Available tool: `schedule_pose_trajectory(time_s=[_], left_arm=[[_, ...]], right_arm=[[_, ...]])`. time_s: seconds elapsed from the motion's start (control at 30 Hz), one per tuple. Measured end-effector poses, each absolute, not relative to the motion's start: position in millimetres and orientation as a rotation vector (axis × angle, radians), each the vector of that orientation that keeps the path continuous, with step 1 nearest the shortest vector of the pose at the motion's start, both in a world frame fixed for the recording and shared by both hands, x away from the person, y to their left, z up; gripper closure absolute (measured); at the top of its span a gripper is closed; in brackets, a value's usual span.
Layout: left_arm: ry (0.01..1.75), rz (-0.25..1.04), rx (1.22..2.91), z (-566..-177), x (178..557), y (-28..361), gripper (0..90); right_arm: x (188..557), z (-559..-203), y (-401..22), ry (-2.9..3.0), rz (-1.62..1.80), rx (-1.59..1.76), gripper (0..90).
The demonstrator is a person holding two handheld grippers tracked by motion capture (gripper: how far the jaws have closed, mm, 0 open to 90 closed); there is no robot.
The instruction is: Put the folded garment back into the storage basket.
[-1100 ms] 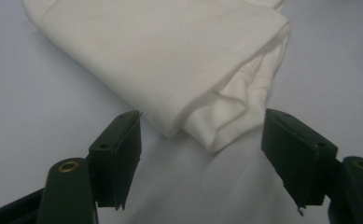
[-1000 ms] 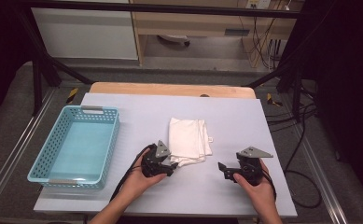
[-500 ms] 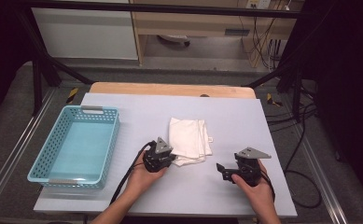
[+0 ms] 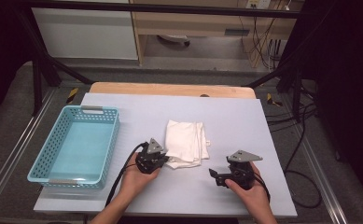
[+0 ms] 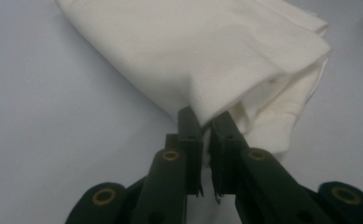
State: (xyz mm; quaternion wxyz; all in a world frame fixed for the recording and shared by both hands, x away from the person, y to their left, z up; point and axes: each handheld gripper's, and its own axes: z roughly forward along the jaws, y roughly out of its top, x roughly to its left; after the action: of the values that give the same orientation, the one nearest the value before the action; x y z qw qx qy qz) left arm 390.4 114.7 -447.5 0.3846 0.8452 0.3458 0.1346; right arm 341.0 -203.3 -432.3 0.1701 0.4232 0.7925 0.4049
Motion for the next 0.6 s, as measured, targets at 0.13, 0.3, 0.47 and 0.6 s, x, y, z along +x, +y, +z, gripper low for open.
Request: schedule_pose_trajectory(time_s=[0.13,0.3,0.47,0.6], left_arm=[[0.88,0.33,2.174,-444.2,384.7,120.5,84.1],[0.866,0.312,2.209,-438.7,372.7,127.9,84.1],[0.878,0.303,2.205,-437.9,364.3,135.5,84.0],[0.869,0.302,2.215,-432.6,354.8,143.6,84.0]], right_arm=[[338.4,-433.7,-195.3,2.296,1.139,1.177,13.6],[335.3,-434.0,-188.8,2.329,1.139,1.148,13.9],[332.1,-430.1,-186.1,2.321,1.143,1.141,15.0],[329.5,-428.3,-184.3,2.332,1.157,1.132,15.0]])
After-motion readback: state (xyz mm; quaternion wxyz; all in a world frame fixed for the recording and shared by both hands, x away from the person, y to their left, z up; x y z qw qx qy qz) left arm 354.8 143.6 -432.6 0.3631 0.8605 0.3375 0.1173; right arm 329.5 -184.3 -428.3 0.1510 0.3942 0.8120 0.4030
